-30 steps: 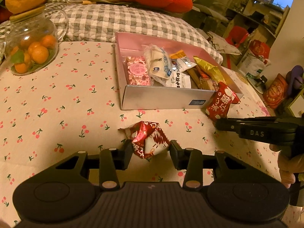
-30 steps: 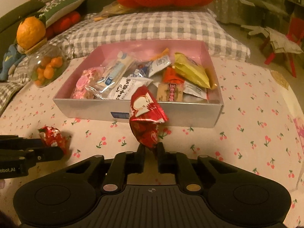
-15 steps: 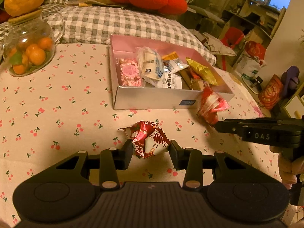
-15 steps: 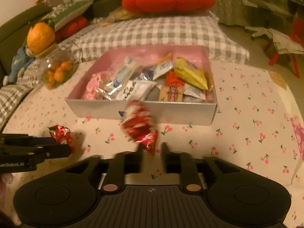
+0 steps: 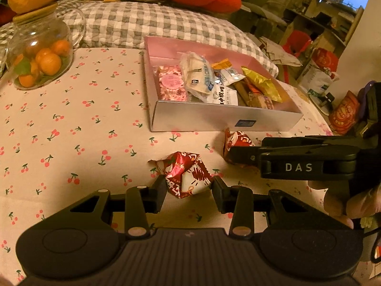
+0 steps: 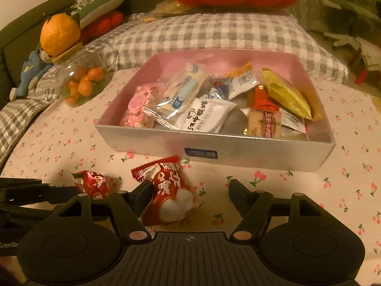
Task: Organize snacks
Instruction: 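Carry both red candy wrappers over the box with both tools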
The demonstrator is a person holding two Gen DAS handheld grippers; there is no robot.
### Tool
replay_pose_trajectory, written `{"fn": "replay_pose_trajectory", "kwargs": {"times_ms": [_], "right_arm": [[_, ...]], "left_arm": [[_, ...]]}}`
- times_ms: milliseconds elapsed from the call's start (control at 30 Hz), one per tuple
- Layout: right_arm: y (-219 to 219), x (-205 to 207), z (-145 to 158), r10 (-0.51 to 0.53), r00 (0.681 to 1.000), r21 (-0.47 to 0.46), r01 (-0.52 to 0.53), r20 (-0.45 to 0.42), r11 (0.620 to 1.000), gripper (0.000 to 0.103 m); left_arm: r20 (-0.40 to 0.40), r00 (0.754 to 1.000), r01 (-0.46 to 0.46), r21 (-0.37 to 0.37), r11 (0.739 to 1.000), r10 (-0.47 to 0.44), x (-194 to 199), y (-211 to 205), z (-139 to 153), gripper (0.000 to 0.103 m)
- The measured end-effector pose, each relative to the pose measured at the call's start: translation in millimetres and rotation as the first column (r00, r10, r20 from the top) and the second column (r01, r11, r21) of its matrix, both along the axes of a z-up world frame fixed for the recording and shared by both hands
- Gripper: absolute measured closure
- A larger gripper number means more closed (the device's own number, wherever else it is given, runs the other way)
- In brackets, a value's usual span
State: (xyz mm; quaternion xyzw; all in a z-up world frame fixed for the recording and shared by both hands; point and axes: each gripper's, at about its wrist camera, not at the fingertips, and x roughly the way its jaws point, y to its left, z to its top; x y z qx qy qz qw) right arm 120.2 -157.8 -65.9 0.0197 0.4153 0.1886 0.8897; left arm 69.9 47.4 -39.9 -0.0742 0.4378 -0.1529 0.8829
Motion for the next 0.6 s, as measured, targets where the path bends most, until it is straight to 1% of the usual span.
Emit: {"fn": "replay_pose_trajectory", "kwargs": {"times_ms": [33,67,100,133,233,267,333,467,600], "right_arm": [[1,0,0,0.002,1.0,-0.001,-0.002,0.005,1.0,0.032],[2,0,0,0.003,1.0,0.004,-0.003,0.011,1.0,0.041],[2,-1,0,0.01,1.0,0.019,-0.01,0.015,1.0,0.065],[2,-1,1,0.026,1.0,0.039,-0.026,0.012,0.999,0.073],[8,-6,4,0.056,0.998,0.019,-0.056,0.027,0.998,0.075],[9,-8,4,0.066,0.997,0.014,-0.066,0.032,0.998,0.078],[9,-11,6,0.073,0.997,0.018,-0.073,0.03,0.997,0.078],[-1,-16,17,0.061,0.997,0.055,-0.063,0.039,0.997,0.078],[-16,-18,37,0.028,0.998,0.121,-0.036,0.06,0.992,0.078]], "left_arm": [[0.0,1.0,-0.002,-0.002,1.0,0.002,0,1,0,0.065],[0.0,1.0,-0.004,-0.004,1.0,0.004,0,1,1,0.065],[0.001,1.0,-0.004,-0.004,1.0,0.004,0,1,1,0.065],[0.002,1.0,-0.004,-0.003,1.0,0.004,-1,0,1,0.065],[0.007,1.0,0.0,-0.001,1.0,0.0,-2,-1,2,0.065],[0.008,1.0,0.002,-0.002,1.0,-0.002,-3,-1,3,0.066],[0.015,1.0,0.005,-0.001,1.0,-0.005,-4,-1,5,0.066],[0.03,1.0,0.003,-0.009,1.0,-0.002,-6,1,12,0.066],[0.048,0.999,-0.01,-0.039,0.999,0.011,-4,5,23,0.066]]}}
